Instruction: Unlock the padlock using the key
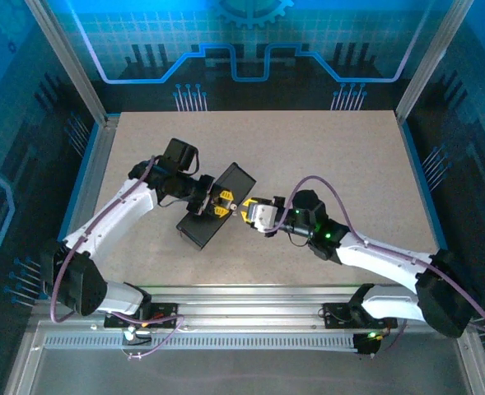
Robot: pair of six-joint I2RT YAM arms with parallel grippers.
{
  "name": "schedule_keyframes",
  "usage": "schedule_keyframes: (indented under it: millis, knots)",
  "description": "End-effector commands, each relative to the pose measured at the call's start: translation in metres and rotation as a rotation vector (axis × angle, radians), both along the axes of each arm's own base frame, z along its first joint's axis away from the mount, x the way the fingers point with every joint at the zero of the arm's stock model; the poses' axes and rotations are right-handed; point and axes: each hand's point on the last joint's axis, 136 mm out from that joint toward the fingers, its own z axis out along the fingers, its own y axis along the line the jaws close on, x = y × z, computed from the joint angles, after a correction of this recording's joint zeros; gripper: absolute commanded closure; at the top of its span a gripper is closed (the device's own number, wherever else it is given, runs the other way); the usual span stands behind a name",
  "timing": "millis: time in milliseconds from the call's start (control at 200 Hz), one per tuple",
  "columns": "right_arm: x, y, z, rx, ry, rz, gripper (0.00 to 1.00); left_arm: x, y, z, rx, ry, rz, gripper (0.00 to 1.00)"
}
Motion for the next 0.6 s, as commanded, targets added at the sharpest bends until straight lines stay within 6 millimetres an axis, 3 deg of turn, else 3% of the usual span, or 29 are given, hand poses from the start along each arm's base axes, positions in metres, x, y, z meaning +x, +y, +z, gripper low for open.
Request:
schedule_keyframes:
  millis: [0,595]
  knots:
    - [-0.002,0.014,0.017,0.024,-0.065,0.041,0.76,-0.008,-0.001,0.024,-0.061,-0.063,-0.038,1.0]
    - [0.006,0.032,0.019,0.01,-0.092,0.038,0.76,-0.01,0.002,0.022,-0.051,-0.061,-0.033,1.0]
